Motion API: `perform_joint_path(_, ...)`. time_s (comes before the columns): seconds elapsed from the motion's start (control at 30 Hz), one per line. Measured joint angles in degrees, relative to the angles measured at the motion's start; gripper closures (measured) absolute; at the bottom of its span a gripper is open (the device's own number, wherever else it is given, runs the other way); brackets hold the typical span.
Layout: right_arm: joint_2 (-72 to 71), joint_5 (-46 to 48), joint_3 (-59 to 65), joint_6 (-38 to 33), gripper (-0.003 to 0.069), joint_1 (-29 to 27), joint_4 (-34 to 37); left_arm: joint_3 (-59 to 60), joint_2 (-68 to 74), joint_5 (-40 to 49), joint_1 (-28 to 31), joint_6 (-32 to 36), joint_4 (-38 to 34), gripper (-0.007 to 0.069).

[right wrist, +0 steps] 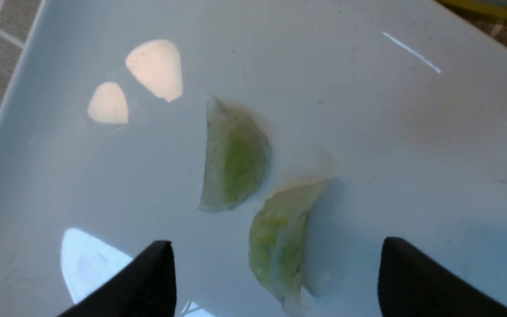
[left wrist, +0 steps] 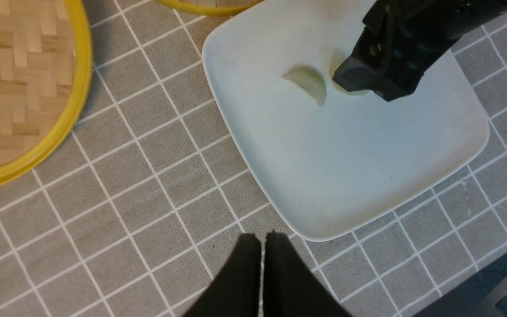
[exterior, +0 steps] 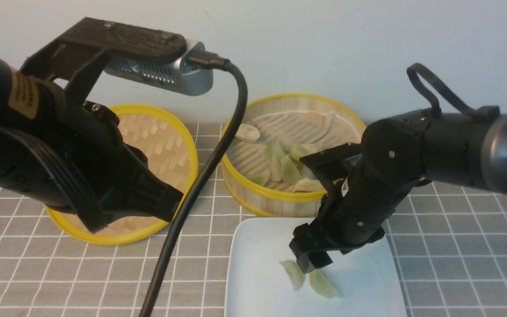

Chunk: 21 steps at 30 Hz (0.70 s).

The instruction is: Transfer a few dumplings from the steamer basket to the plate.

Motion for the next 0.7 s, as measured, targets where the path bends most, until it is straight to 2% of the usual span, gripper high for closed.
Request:
perform_joint_path(0.1, -3.59, 2.62, -1.38, 0.14, 0.0174, 0.0, -0.82, 0.0, 0.0, -0.32, 0.0, 0.28, 0.05, 0.0629)
perform_joint_path(0.13, -9.11, 3.52, -1.64, 0.26, 0.0313, 0.0, -1.32, 0.0, 0.0, -0.63, 0.0, 0.55, 0.05, 0.0629)
perform_joint_path(0.17, -9.11, 3.6, -1.64, 0.26, 0.0313, 0.0, -1.41, 0.0, 0.0, -0.63, 0.0, 0.55, 0.05, 0.0629)
perform_joint_path(0.2, -14.1, 4.05, -1.54, 0.33, 0.0456, 0.0, -2.02, 0.0, 0.0, -1.05, 0.0, 1.18, 0.05, 0.0629)
perform_joint_path(0.27, -22.65, 3.79, -0.47, 1.11, 0.0593, 0.0, -3.06, 0.0, 0.0, -1.34, 0.0, 1.83, 0.05, 0.0629)
perform_joint_path(0.3, -28.4, 2.65, 0.64, 1.69, 0.0627, 0.0, -3.71, 0.0, 0.0, -1.57, 0.0, 2.05, 0.05, 0.0629)
perform_joint_path(0.33, -29.38, 2.65, 0.93, 1.83, 0.0631, 0.0, -3.85, 0.0, 0.0, -1.57, 0.0, 2.12, 0.05, 0.0629)
perform_joint_path(0.37, -37.61, -0.36, 4.19, 2.98, 0.0658, 0.0, -5.28, 0.01, 0.0, -2.36, 0.0, 2.4, 0.05, 0.0629)
perform_joint_path(0.5, -56.12, -8.3, 13.74, 6.18, 0.0671, 0.0, -7.72, 0.12, 0.0, -4.63, 0.0, 2.74, 0.05, 0.0629)
perform_joint_path(0.6, -73.21, -20.96, 27.46, 9.52, 0.0671, 0.0, -10.86, 0.12, 0.0, -7.31, 0.0, 2.81, 0.05, 0.0629)
perform_joint_path(0.7, -84.13, -28.03, 36.62, 12.51, 0.0671, 0.0, -14.22, 0.12, 0.0, -8.82, 0.0, 2.81, 0.05, 0.0629)
